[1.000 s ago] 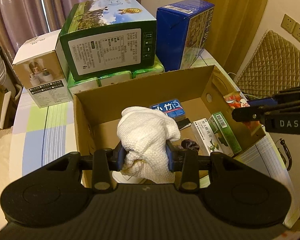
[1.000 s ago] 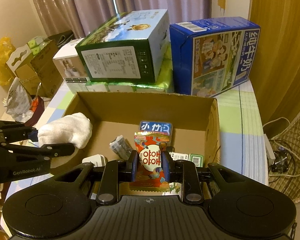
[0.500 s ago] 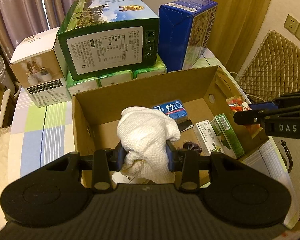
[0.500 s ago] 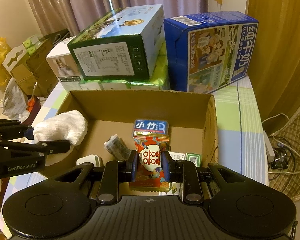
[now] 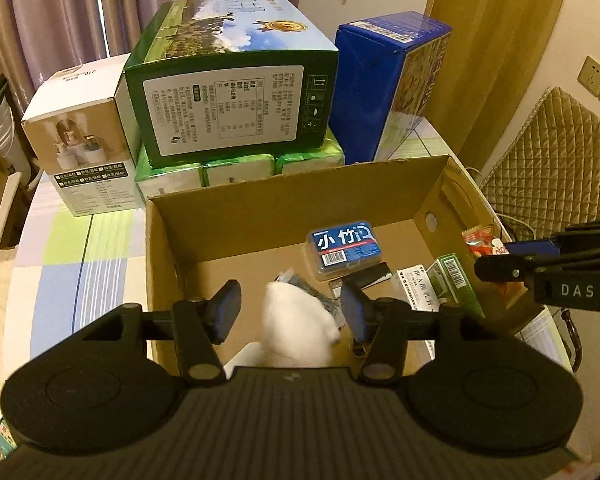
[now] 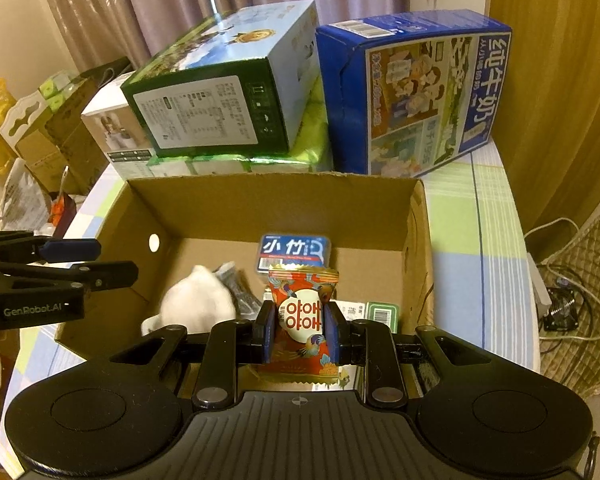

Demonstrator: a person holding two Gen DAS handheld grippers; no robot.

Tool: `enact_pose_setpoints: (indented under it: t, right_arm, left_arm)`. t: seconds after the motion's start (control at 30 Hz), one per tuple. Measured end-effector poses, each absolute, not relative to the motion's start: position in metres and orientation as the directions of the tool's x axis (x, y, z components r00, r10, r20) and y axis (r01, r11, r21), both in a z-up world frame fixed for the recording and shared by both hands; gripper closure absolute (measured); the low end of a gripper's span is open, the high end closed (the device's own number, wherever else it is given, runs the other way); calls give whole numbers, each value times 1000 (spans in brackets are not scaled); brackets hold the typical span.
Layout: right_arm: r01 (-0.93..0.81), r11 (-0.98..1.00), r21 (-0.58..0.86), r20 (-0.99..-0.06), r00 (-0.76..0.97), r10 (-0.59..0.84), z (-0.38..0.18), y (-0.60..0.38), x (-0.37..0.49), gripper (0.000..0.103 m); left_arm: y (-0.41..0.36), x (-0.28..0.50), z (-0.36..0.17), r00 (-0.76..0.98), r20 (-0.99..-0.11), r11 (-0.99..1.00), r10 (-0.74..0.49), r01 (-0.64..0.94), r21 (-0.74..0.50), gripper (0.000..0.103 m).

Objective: Organize objects
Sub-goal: 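Lower the towel and red packet into the cardboard box, then open both grippers to release the towel and packet in the box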

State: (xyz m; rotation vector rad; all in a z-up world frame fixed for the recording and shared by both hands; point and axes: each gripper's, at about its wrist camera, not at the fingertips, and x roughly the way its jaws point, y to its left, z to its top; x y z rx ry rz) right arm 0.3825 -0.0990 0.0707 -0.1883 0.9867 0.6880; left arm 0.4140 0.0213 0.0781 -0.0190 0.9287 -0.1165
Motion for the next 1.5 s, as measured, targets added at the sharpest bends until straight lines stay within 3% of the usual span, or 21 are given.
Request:
enact_pose_setpoints:
  t: [0.3, 0.4, 0.53, 0.6, 0.93, 1.5]
  right_arm:
    - [-618, 765, 180, -787, 377, 489, 75, -95, 381, 80]
    - [-600, 765, 237, -755, 382, 533, 78, -99, 385, 50]
    - [-604, 772, 199, -767, 394, 506, 80, -99, 384, 49]
    - [-606, 775, 179, -776, 398, 490, 80, -100, 381, 48]
    - [-635, 761, 136, -767, 419, 486, 94, -108, 348, 30]
    - [-656, 749, 89, -738, 462, 492, 127, -133, 274, 10]
  left_arm:
    - [24, 410, 78, 592, -800, 994, -99, 87, -59, 51]
    - [24, 407, 78, 593, -800, 995, -95, 84, -56, 44]
    - [26, 402, 77, 596, -796, 994, -101, 86, -62, 28]
    - [25, 398, 78, 600, -794, 995, -100, 84, -61, 25]
    - [20, 359, 91, 640, -763, 996, -88, 66, -59, 2]
    - [16, 281, 125, 693, -720, 999, -35, 12, -37, 1]
